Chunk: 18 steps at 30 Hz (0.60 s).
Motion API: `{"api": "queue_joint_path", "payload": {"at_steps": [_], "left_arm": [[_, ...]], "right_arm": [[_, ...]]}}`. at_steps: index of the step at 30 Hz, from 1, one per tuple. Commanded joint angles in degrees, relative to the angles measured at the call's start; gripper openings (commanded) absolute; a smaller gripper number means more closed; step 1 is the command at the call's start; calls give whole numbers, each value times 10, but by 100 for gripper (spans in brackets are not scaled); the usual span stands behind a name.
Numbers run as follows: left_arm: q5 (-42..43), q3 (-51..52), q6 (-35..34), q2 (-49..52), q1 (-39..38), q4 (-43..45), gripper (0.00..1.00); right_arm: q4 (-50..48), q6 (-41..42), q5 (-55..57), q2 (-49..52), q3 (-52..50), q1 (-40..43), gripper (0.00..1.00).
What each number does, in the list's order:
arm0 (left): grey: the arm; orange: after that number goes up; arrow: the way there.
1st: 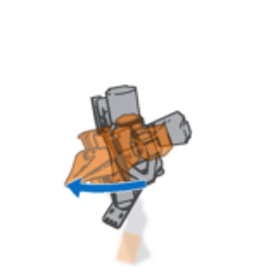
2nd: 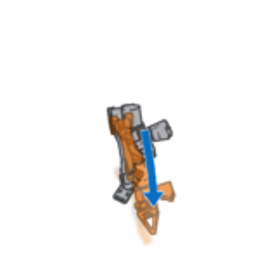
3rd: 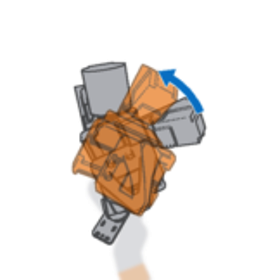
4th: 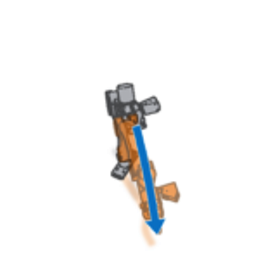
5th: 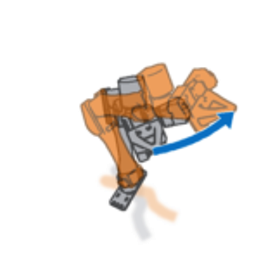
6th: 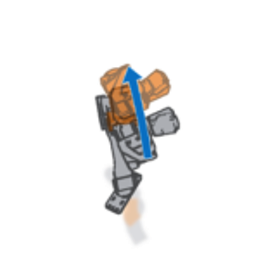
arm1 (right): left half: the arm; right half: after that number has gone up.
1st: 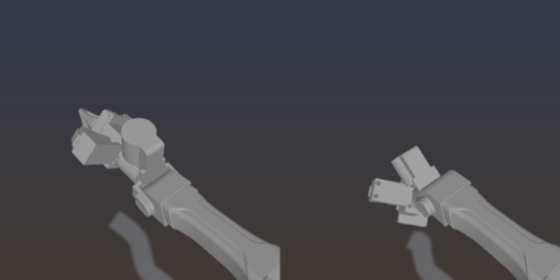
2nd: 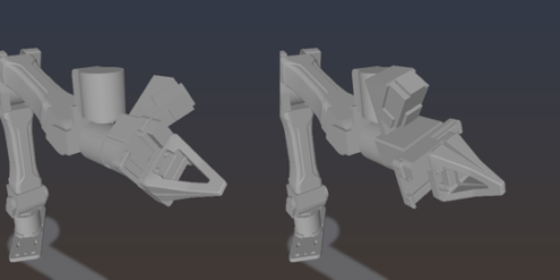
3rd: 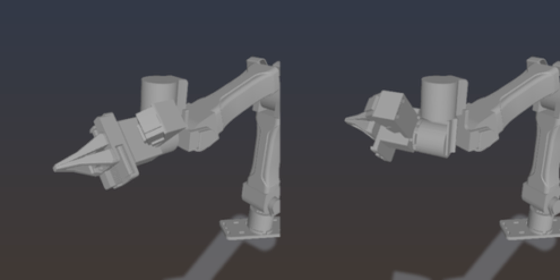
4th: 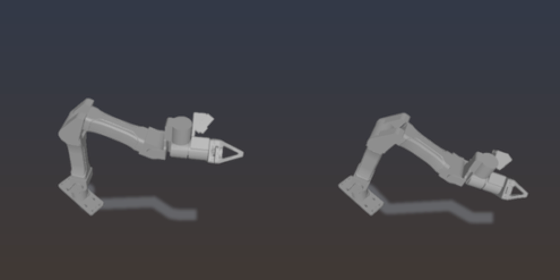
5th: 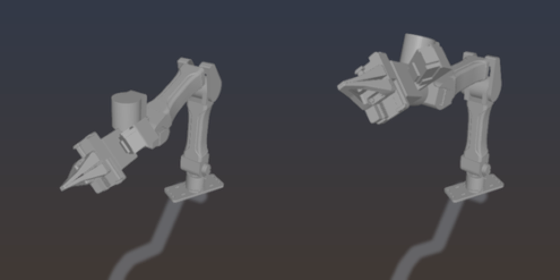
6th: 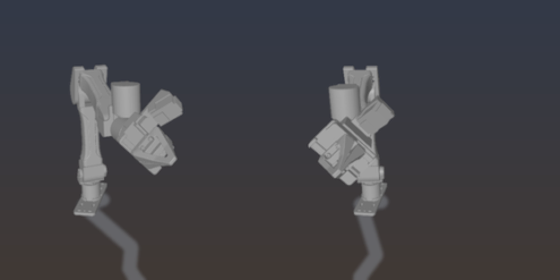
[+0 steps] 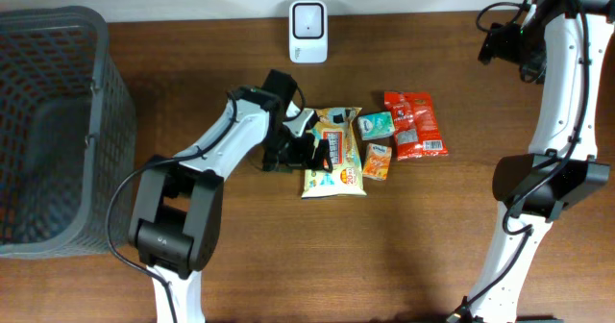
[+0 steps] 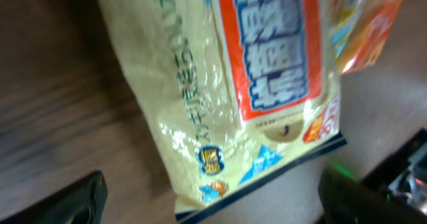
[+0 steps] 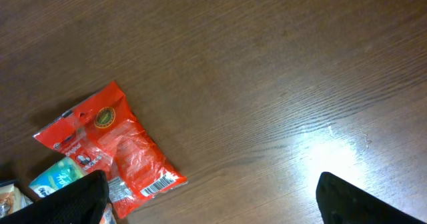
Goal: Scan the item barcode
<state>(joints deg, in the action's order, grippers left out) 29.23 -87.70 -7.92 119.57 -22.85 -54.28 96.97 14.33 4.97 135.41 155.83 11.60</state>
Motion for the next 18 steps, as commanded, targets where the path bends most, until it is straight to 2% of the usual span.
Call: {"api": "queue_joint_path", "payload": {"at_steps": [1,2,3,4,5,7,9,10,11,12,15,18], "left_arm": [[36,53,-62,-5,-5,69,99],[36,65,-75,-5,-6,97,100],[35,68,-77,-5,-7,108,95],[31,71,-89,-5,-8,121,84],[17,72,-113,-4,-8,132,66],[-31,74,-178,-4,-9,146,64],[-54,74,-186,-3,-13,151,59],[-70,74,-186,-3,-15,152,48],[-106,74,-186,-3,-19,153,17],[-131,74,-186,-3,-19,151,0],[-190,73,-186,-5,-18,144,0],[-305,48,-181,-33,-6,111,0]], "right_arm": [[3,-4,-3,-7,7,1,99],[3,-4,-3,-7,7,1,99],[3,-4,-3,-7,7,1,99],[3,-4,-3,-7,7,1,99],[3,-4,-3,-7,7,1,99],[3,-4,-3,-7,7,1,99],[3,-4,-3,-7,7,1,99],[3,-4,-3,-7,7,1,99],[3,-4,-3,-7,7,1,99],[3,-4,-3,-7,7,1,99],[3,-4,-3,-7,7,1,99],[3,-4,-3,-7,7,1,99]]}}
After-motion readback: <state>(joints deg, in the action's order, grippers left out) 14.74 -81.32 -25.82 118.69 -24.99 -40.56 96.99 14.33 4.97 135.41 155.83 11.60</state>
